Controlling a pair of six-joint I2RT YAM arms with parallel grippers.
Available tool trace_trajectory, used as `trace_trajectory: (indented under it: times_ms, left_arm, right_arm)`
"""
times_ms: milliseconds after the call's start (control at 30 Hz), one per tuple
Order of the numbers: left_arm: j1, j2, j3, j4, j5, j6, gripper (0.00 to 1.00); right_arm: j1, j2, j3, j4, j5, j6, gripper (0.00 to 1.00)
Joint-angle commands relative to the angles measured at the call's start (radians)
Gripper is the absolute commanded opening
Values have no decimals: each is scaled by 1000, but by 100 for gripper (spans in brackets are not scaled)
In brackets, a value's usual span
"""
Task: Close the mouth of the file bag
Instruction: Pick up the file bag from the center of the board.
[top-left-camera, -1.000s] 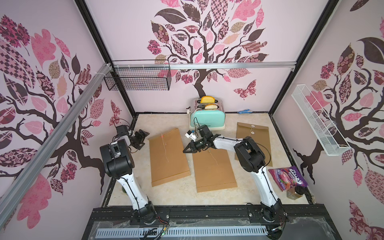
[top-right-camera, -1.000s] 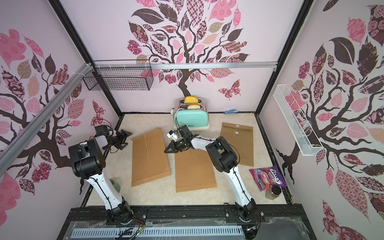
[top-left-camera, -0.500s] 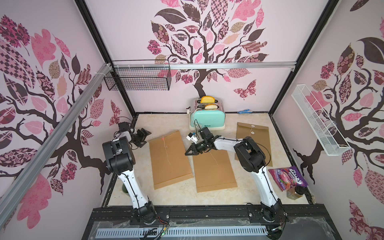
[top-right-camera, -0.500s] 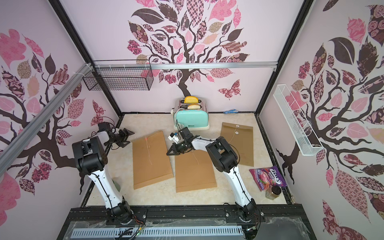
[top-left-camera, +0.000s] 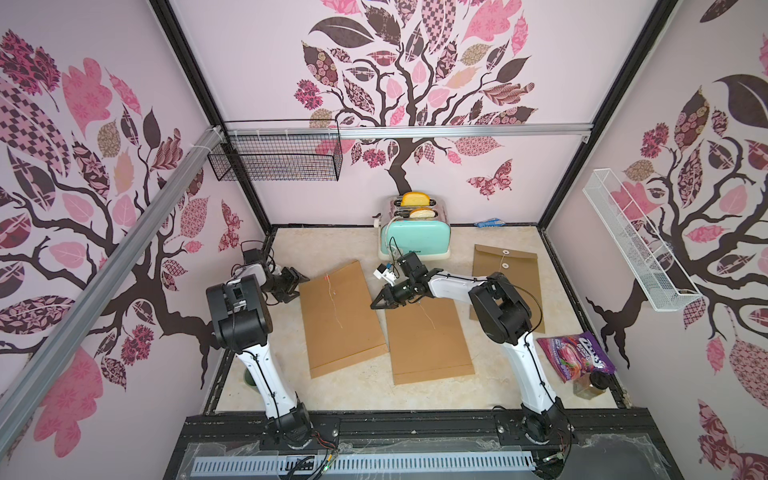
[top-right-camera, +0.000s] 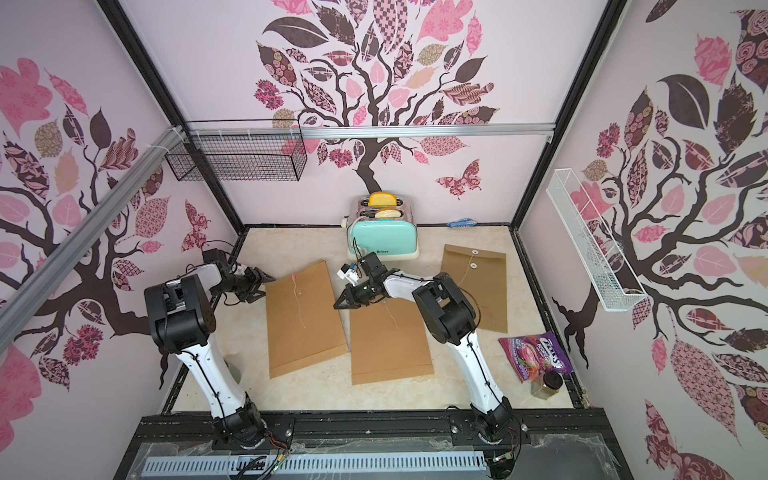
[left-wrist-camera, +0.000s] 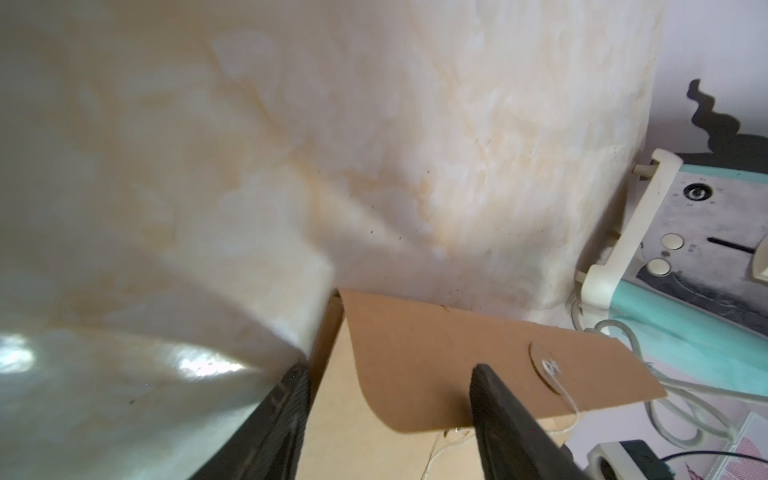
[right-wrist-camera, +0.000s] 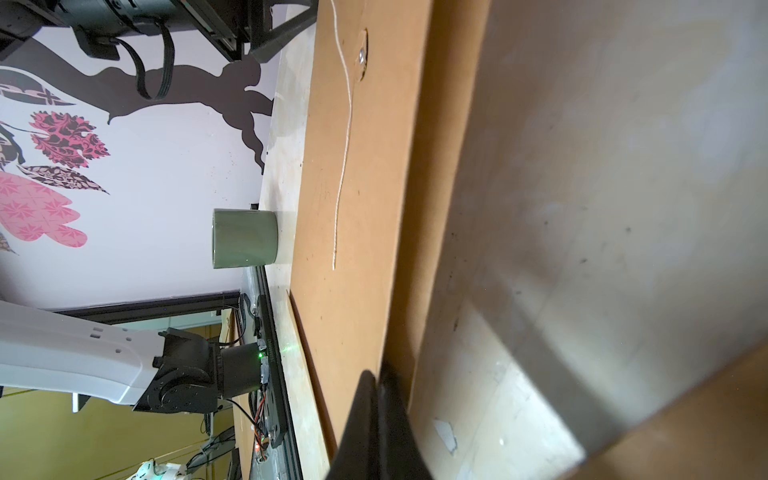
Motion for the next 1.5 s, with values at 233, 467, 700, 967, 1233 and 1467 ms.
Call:
trace_trajectory:
  times_ms: [233,467,700,967,1233,1467]
  left_arm:
    - [-15,-1,-65,-30,36,21,56]
    - [-16,-16,-82,-11,27,25,44]
    - [-17,0,-103,32,52,-6,39]
    - [-4,22,-106,59,89,-13,39]
    - [2,46,-26,-35,37,86,39]
    - [1,74,11,-69,28,121,14]
  right_arm:
    - [2,3,62,12,7,19,0]
    - [2,1,62,30,0,35,2]
    - [1,3,65,21,-9,26,2]
    - [0,2,69,21,-13,25,6]
    - [-8,11,74,11,-35,26,11]
    - [-10,16,81,-23,-55,1,11]
